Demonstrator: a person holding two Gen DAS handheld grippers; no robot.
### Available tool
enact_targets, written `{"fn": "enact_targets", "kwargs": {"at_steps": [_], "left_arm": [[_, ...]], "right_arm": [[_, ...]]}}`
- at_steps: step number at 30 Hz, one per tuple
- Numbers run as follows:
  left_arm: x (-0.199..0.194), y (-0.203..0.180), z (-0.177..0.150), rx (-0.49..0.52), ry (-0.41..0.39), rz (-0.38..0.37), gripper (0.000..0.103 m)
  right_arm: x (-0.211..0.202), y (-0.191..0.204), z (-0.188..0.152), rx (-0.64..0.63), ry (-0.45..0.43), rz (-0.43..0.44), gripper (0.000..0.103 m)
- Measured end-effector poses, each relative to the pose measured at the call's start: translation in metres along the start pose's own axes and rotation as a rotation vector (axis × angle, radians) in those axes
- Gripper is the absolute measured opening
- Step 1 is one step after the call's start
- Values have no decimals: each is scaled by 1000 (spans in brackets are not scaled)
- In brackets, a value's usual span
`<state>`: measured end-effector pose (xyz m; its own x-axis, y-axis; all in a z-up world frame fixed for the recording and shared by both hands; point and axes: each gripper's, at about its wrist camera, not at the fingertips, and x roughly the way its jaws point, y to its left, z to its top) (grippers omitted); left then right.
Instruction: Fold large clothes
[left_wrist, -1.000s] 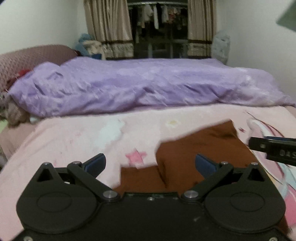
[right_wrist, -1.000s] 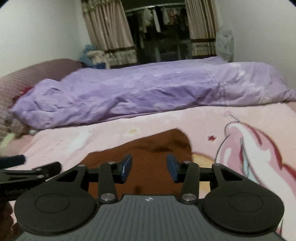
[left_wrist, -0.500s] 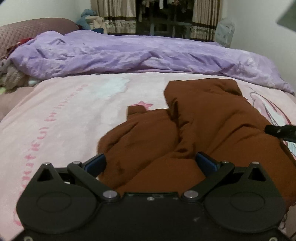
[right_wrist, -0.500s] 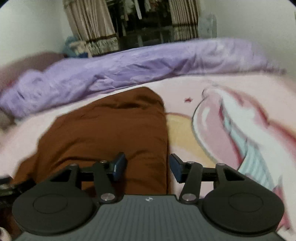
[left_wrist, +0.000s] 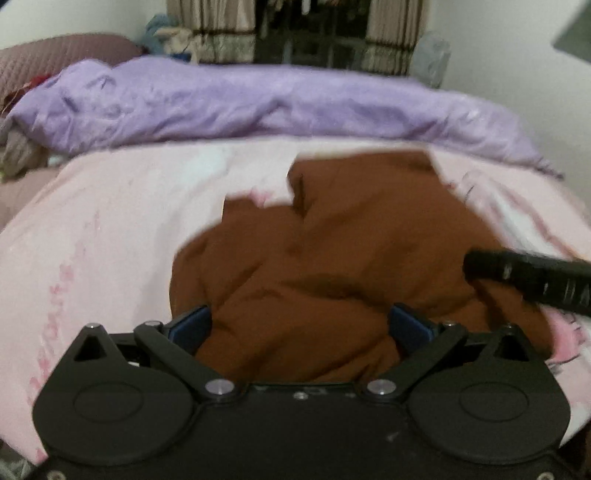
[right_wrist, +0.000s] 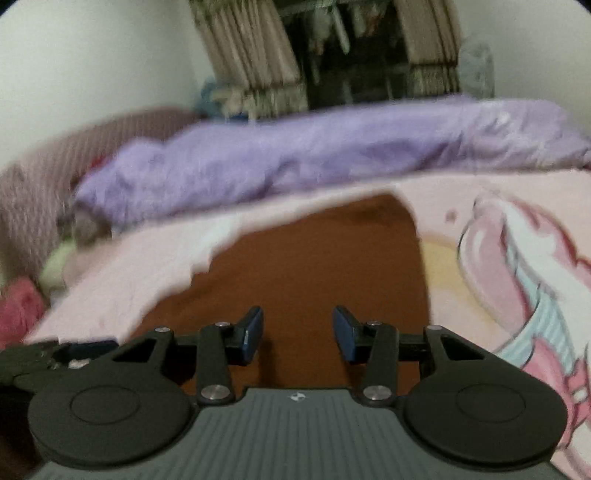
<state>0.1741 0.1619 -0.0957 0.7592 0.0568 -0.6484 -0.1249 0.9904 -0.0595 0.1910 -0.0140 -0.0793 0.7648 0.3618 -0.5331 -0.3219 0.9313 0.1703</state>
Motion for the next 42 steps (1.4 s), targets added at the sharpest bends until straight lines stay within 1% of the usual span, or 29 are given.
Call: {"fn": "enact_targets", "kwargs": {"at_steps": [1,2,4,6,7,9,14,15,16,17,18,21,23,25,26,28,30,32,33,35,36,38,39,40,41,42], "left_arm": [[7,3,-3,-22,24,-9,103],[8,6,-2,-40,23,-21,103],[5,9,-2,-27,19,-31,103],[2,13,-2,-11,14,-33,103],[2,14,-3,-13,16,-36,103],[0,15,-5,-24,17,-41,103],[-5,20,-6,-22,9,-36,103],[-6,20,-7,-16,7,-32,103],[-7,22,-8,-11,4,-30,103],[-7,23,-10,-3,-1,-28,103],[-9,24,-12,4,-4,-29,103],[-12,32,-19,-1,4,-14,103],[-17,37,-21,-13,5,-4,103],[-29,39,-19,-21,-12,-1,103],[-35,39,-17,-21,-25,0,103],[-48,36,-10,-25,-62,-3,103],[-57,32,-3,-38,-101,-33,103],[-59,28,2,-62,-134,-76,103],[-55,25,4,-65,-126,-85,103],[-39,15,3,-40,-91,-78,103],[-30,11,2,-20,-67,-63,103],[-6,1,-6,35,1,2,103],[1,0,-10,35,11,12,103],[4,2,-13,11,4,3,103],[3,4,-14,-3,-1,-7,103],[2,7,-14,-7,-8,-21,103]], "right_arm": [[3,2,-7,-20,-11,-20,51],[6,4,-12,-49,-27,-43,50],[6,9,-11,-89,-21,-80,49],[1,8,-6,-53,-5,-84,47],[-1,4,-5,-37,2,-82,43],[-6,0,-4,-36,9,-92,39],[-15,-11,-6,-20,9,-157,39],[-17,-15,-6,-17,9,-178,44],[-19,-21,-6,-6,10,-200,59],[-20,-27,-7,9,13,-206,65],[-21,-34,-8,30,17,-198,68],[-27,-47,-10,71,15,-181,68],[-35,-46,-8,55,-5,-192,62],[-45,-40,-5,55,-21,-183,44],[-50,-36,-3,56,-33,-166,42],[-59,-28,-1,53,-53,-102,32],[-66,-15,-1,35,-56,-33,30],[-65,-1,-5,0,-44,12,30],[-60,4,-7,-17,-24,16,30],[-43,10,-16,-35,35,-6,30],[-37,9,-20,-35,45,-21,30],[-29,4,-24,-25,63,-21,27],[-29,2,-24,-18,67,-20,21],[-30,-1,-22,-15,71,-16,18],[-32,-2,-21,-16,75,-7,18],[-32,-7,-19,-17,79,2,17]]}}
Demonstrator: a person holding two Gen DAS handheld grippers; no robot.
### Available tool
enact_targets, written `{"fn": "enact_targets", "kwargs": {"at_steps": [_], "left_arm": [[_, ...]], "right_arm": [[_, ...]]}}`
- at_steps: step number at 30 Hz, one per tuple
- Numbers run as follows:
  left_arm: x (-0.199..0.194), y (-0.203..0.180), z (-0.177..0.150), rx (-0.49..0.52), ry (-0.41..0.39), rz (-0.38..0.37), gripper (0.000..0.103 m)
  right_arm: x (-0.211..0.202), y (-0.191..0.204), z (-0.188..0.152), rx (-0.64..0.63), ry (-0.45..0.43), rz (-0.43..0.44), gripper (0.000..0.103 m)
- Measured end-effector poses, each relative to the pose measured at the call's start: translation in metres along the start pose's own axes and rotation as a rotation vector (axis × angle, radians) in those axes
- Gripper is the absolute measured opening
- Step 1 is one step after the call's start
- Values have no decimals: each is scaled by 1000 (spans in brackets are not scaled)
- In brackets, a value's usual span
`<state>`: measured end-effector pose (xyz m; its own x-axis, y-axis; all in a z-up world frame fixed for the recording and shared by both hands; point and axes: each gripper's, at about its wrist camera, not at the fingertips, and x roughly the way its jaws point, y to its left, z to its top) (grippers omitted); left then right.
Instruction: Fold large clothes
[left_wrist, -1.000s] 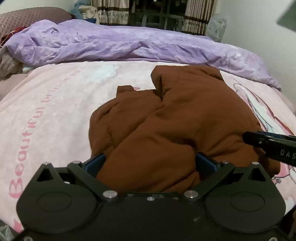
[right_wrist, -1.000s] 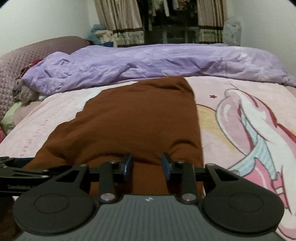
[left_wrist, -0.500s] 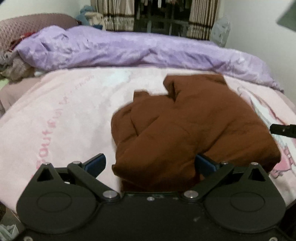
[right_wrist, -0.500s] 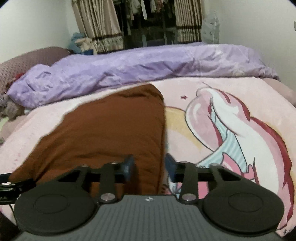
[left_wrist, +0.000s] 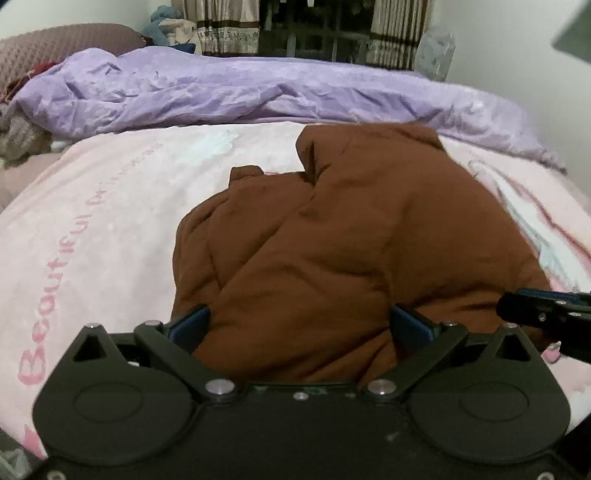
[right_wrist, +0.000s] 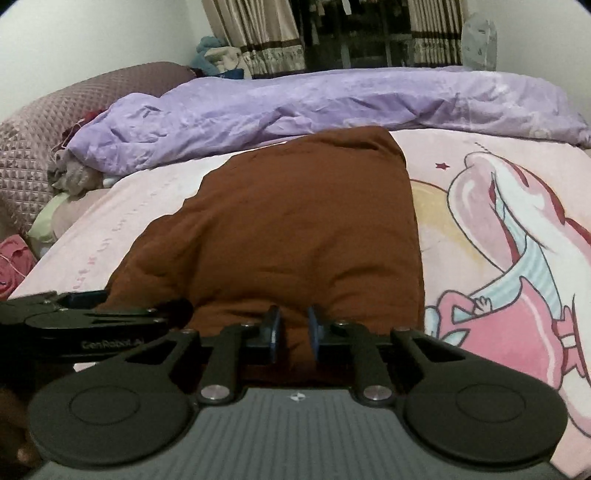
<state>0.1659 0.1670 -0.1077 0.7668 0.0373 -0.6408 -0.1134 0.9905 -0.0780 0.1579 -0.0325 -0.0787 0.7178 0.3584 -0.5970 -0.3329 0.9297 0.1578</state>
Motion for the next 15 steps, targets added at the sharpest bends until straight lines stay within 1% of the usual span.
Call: {"fn": "enact_targets", "kwargs": {"at_steps": [1,3,6,9,11,12,13,14,15], "left_arm": [[-1,3,0,7,-9,-13,103],[-3,9,-2,15,-7,-23,103],[-5,19,-3,-11,5,-30,103],[-10,27,-8,-18,10,-7,103],[-10,32,-11,-28,16,-9,103],[-10,34,-12,-32,15,-15,103],[-10,35,-12,-37,10,-22,103],[-11,37,-13,-41,4,-24,103],[-13,37,-12,-46,-2,-23,103]], "right_arm": [[-2,-3,0,5,3,3,11],[-5,-11,1,30,10,1,4],[-10,-18,-2,40,12,-3,3],[-13,-19,-3,12,10,-38,3],[-15,-24,-3,7,10,-62,3],[-16,-26,-3,4,9,-90,4],[-17,-27,-3,-5,8,-129,14],[-18,-29,-2,-16,4,-178,29],[-19,-32,-2,-24,-7,-221,55]]}}
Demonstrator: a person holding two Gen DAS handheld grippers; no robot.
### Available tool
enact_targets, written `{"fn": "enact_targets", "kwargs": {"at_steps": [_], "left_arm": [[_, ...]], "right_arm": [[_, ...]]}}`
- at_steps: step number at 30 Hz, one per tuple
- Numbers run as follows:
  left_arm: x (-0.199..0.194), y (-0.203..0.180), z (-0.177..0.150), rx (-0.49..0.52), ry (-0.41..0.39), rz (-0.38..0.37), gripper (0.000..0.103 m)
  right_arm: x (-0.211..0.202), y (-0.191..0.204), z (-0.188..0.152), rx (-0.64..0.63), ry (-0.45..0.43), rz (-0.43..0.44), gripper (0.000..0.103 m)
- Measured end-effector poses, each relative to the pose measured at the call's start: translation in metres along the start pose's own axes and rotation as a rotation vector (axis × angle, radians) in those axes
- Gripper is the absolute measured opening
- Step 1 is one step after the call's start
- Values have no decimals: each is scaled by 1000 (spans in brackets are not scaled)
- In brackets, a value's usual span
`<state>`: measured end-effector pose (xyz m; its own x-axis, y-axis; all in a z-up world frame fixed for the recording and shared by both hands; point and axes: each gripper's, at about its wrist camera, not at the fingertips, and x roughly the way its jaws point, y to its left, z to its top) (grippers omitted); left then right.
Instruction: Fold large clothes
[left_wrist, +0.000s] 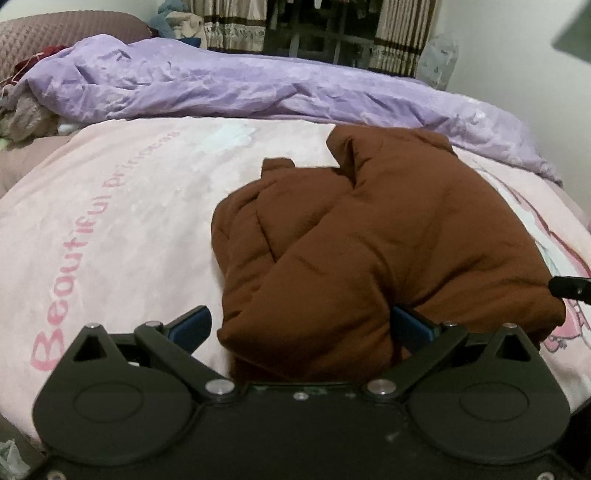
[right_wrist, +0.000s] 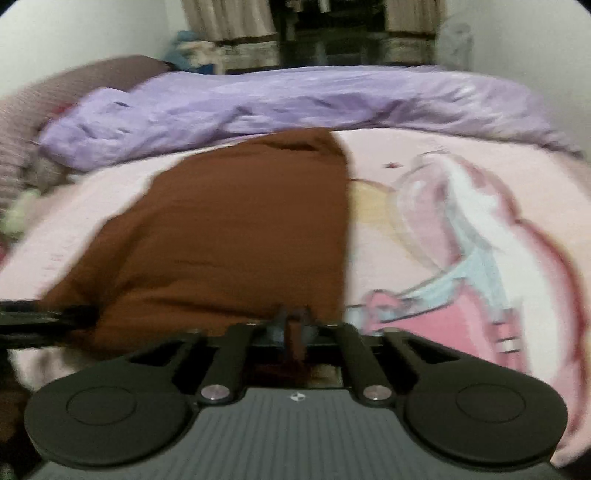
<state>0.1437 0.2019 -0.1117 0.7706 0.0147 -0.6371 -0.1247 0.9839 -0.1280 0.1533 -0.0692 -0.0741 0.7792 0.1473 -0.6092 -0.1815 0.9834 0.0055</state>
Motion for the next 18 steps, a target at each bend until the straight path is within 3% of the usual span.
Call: {"fn": "enact_targets", "kwargs": {"at_steps": [3,6,9,12,15,17,18], "left_arm": [[-14,-7,8,10,-38,8,103],[-39,-13,26,29,-141,2,103],[-45,-12,49,-20,-210,-67,103],[-25,-21,70,-28,-215,-73,103],[9,-40,82,43,-202,-32,103],[39,-49,84,82,-170,38,103],[53,-51,83,91,-144,70,103]], "right_arm": [[-3,-14,3,37,-6,4,43],[-5,-20,9,90,-43,26,42],[1,-16,23,126,-76,71,43],[14,-5,40,140,-118,99,43],[29,16,58,97,-188,110,43],[47,28,68,73,-198,85,43],[61,35,73,61,-160,63,42]]}}
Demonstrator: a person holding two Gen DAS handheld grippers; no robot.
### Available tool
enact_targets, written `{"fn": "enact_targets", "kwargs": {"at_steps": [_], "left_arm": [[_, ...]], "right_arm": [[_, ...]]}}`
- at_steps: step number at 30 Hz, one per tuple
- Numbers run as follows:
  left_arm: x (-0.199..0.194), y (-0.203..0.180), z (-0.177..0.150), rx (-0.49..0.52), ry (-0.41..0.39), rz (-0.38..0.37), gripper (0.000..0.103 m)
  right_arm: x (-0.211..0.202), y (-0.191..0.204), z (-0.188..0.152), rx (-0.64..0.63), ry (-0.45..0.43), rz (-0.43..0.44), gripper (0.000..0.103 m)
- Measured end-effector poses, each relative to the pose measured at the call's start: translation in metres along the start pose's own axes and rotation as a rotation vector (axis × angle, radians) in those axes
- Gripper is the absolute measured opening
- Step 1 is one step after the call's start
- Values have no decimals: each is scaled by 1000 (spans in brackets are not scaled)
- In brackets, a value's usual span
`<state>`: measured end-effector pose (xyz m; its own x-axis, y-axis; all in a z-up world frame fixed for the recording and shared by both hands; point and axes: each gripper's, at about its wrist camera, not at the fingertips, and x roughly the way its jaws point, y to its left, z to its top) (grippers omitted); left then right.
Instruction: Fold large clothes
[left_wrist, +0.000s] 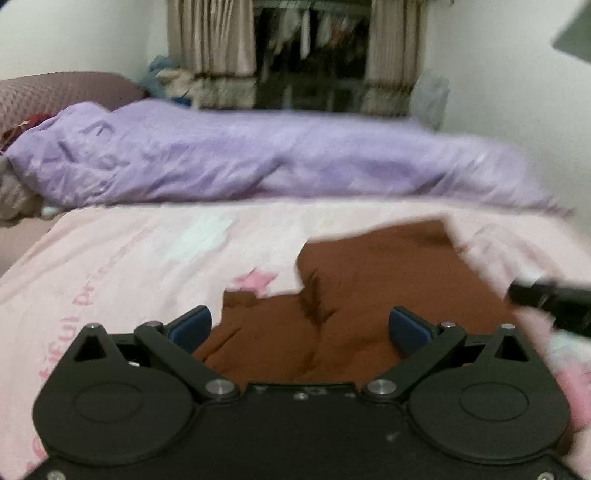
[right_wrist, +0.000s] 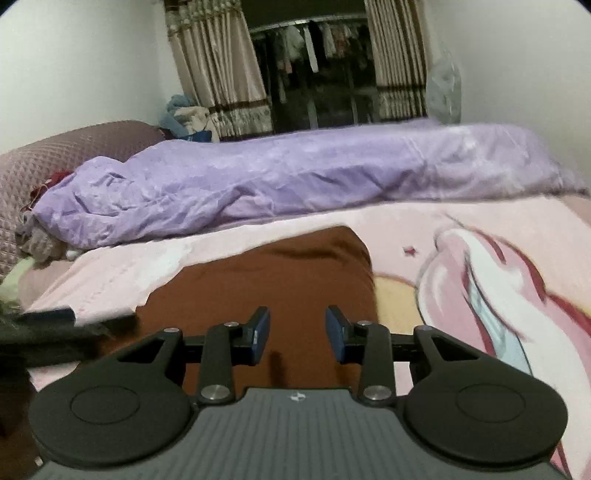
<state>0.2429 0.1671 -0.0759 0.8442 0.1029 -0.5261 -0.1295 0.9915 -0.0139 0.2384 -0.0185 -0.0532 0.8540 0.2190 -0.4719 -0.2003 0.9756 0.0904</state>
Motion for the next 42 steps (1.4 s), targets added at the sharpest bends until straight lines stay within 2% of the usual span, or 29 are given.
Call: {"fn": "enact_targets", "kwargs": {"at_steps": [3,5,7,11,14,16,19,21,23,25,27,30,32,33,34,36,39,42], "left_arm": [[36,-2,-20,15,43,41,103],[41,3,-32,-28,13,27,103],[39,4,-31,-29,15,17,103],[27,5,-4,19,29,11,103],[15,3,22,15,-50,2,103],[17,1,36,13,-67,-4,103],[33,-8,45,43,-67,8,103],[56,-16,37,79,-17,15,103],[89,-21,15,108,81,19,103],[99,-16,6,52,100,-3,103],[95,-9,11,23,104,-28,103],[88,-8,11,37,109,-26,103],[69,-3,17,42,91,-26,103],[63,2,22,39,79,-29,103],[49,12,26,36,62,-31,103],[28,32,30,31,61,-17,103],[2,64,28,34,84,42,103],[-4,79,15,40,164,11,103]], "right_arm": [[39,5,-9,-2,49,-30,42],[53,6,-22,-9,46,-62,43],[51,6,-25,-18,32,-70,43],[43,4,3,-5,96,-59,43],[34,1,22,40,35,-32,43],[37,0,32,51,-4,-39,46],[61,4,37,10,38,-66,48],[89,1,31,14,125,-67,48],[110,-4,17,48,186,-62,48],[116,-7,11,64,197,-68,48],[113,-6,12,66,194,-58,50],[112,-5,11,50,201,-43,54],[97,-9,15,32,184,-13,57],[85,-11,16,15,166,0,66],[74,-14,16,-8,150,4,83],[57,-22,13,-70,137,29,98],[42,-39,10,-75,163,88,98],[37,-59,10,10,226,156,98]]}}
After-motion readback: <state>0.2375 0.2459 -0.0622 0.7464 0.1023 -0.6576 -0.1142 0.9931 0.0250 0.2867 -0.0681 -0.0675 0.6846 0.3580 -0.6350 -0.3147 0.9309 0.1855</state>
